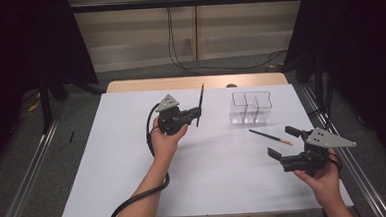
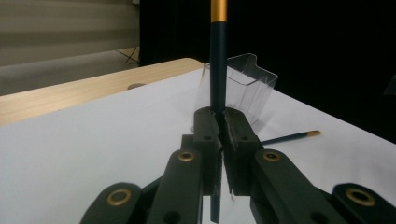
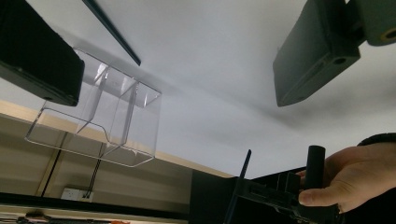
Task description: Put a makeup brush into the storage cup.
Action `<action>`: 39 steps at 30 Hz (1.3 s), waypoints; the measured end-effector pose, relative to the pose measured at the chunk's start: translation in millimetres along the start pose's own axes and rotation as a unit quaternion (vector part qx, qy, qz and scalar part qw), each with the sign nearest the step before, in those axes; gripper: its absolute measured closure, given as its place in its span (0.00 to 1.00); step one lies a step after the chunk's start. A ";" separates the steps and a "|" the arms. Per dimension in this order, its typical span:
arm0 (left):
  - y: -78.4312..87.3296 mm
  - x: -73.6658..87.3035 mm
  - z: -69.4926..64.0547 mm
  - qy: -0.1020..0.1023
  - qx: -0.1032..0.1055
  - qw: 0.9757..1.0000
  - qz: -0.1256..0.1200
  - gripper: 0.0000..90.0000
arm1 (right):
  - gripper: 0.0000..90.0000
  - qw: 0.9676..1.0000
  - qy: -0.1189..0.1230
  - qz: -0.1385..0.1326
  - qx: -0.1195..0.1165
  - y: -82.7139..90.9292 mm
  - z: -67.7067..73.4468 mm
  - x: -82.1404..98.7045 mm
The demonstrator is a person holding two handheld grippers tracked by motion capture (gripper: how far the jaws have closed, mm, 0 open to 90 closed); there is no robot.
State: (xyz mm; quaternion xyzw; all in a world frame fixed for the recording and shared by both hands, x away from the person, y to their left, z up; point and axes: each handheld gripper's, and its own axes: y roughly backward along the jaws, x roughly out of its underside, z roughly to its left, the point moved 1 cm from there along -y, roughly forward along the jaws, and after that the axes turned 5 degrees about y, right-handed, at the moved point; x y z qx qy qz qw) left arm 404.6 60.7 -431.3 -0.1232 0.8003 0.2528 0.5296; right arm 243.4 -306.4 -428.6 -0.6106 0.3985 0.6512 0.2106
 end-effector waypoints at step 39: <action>8.5 10.6 -17.9 -0.007 0.046 0.999 -0.023 0.94 | 0.03 1.000 -0.001 0.011 -0.003 -44.8 4.2 -32.2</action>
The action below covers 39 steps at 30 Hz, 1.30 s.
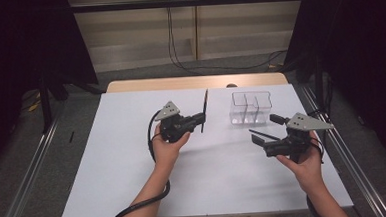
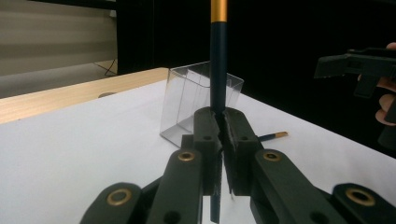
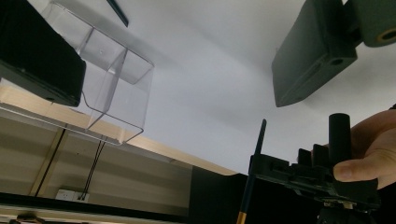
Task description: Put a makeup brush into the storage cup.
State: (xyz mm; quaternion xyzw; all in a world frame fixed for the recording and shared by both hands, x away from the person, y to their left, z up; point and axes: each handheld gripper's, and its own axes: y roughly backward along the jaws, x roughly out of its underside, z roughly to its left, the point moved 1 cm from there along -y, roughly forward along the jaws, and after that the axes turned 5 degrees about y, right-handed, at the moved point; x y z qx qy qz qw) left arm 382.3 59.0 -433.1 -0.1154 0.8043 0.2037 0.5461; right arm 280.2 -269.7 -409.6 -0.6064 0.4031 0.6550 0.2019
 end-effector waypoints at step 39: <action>-19.2 16.3 -29.9 -0.027 0.043 0.999 0.019 0.94 | 0.19 0.999 -0.034 -0.024 -0.028 -32.1 12.5 -30.2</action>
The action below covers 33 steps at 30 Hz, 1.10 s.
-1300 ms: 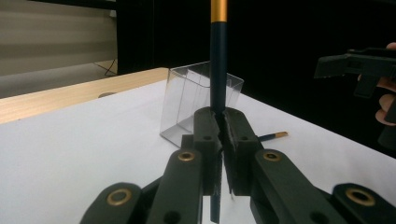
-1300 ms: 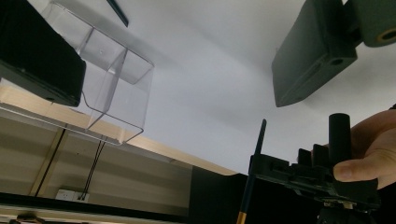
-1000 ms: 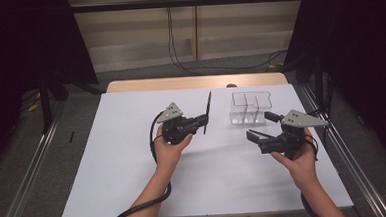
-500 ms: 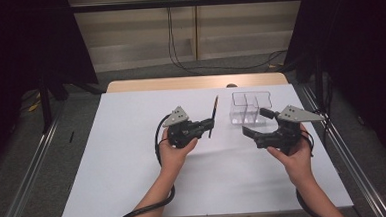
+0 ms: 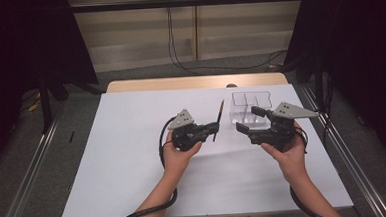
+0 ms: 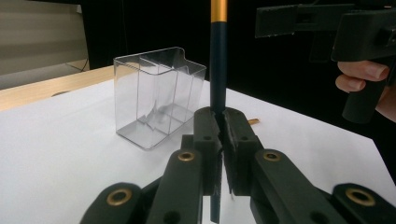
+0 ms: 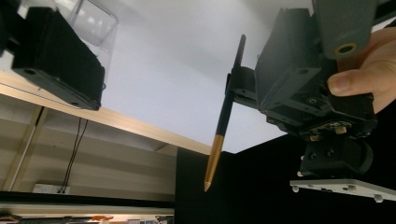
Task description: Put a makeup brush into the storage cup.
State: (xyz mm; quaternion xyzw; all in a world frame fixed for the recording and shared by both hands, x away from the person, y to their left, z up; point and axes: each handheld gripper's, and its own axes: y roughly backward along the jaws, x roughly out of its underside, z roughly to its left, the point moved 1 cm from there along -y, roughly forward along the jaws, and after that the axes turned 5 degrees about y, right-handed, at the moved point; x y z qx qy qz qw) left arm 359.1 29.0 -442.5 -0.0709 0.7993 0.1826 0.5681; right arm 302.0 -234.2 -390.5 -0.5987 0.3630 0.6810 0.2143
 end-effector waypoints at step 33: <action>-14.6 1.2 -14.8 -0.007 0.025 1.000 0.004 0.94 | 0.65 0.999 -0.024 0.007 -0.027 -23.8 9.9 -6.0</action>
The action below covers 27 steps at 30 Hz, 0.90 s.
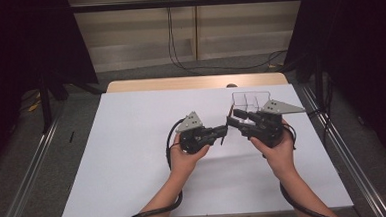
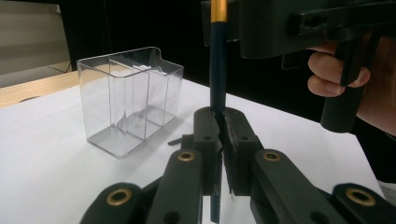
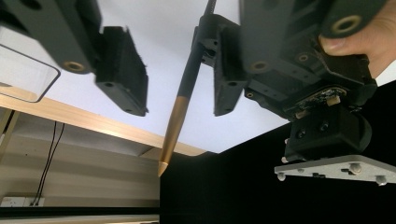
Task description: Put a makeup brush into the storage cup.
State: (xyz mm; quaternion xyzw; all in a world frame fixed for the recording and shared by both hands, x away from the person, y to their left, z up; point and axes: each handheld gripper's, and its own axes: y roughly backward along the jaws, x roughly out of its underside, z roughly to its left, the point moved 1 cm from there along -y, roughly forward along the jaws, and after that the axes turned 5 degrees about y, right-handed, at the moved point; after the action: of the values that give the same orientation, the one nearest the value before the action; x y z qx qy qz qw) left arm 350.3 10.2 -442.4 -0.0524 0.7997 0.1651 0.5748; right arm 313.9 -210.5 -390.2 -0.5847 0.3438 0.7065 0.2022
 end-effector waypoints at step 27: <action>-5.0 0.4 -4.4 0.013 0.023 1.000 -0.018 0.94 | 0.93 0.999 -0.016 -0.016 -0.022 2.5 1.3 -3.0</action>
State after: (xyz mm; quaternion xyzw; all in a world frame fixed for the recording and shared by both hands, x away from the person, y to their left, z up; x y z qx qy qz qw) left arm 347.6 4.0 -442.5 -0.0556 0.8098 0.1361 0.5680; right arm 312.0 -210.9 -386.6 -0.5832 0.3153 0.7196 0.2064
